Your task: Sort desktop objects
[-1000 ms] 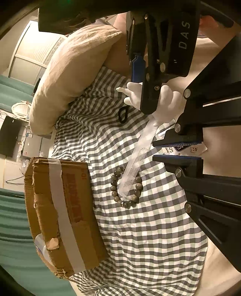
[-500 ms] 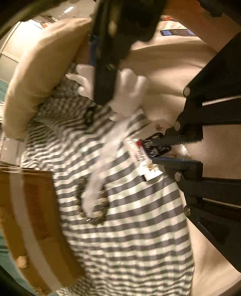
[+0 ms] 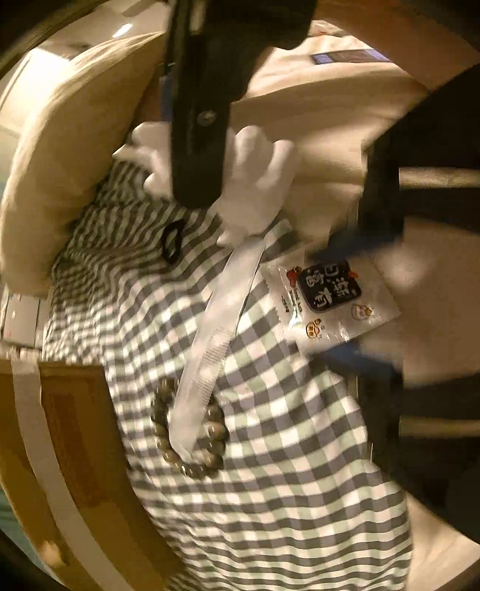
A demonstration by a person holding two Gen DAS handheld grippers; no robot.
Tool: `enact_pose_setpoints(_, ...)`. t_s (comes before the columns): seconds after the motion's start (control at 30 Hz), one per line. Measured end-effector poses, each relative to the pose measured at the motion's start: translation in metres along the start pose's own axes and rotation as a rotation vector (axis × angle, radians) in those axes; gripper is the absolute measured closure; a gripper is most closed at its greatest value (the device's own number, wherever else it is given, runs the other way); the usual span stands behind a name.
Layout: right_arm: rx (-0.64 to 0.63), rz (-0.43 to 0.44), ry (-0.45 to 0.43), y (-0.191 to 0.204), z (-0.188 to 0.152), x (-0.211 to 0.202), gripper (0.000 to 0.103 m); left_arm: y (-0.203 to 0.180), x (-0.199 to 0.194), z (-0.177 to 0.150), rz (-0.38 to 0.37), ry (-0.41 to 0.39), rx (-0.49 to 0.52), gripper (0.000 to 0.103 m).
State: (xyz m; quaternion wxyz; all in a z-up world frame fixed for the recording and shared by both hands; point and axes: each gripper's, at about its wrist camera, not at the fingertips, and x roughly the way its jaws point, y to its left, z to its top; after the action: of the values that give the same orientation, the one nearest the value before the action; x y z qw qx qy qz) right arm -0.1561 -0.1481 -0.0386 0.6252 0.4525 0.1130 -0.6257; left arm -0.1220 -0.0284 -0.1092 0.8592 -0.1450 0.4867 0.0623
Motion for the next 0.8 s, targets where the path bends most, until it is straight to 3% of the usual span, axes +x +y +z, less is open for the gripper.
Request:
enact_pose_setpoints(0.07,0.000,0.009,0.000,0.001,0.000,-0.001,0.062,0.000,-0.004,0.001,-0.012,-0.010,0.040,0.093)
enact_pose_setpoints(0.17,-0.002,0.015,-0.006,0.002,0.000,-0.003,0.062,0.005,-0.013,0.004,-0.027,-0.039,0.017,0.097)
enact_pose_setpoints(0.43,0.005,0.042,-0.027,0.003,0.001,-0.011,0.062,0.004,-0.027,0.012,-0.045,-0.078,0.016,0.099)
enact_pose_setpoints(0.63,0.000,0.057,-0.051,0.004,0.005,-0.019,0.062,0.014,-0.043,0.019,0.009,-0.113,-0.018,0.099)
enact_pose_setpoints(0.8,-0.031,0.096,-0.086,0.011,0.031,-0.036,0.062,0.033,-0.070,0.043,0.030,-0.165,-0.026,0.099)
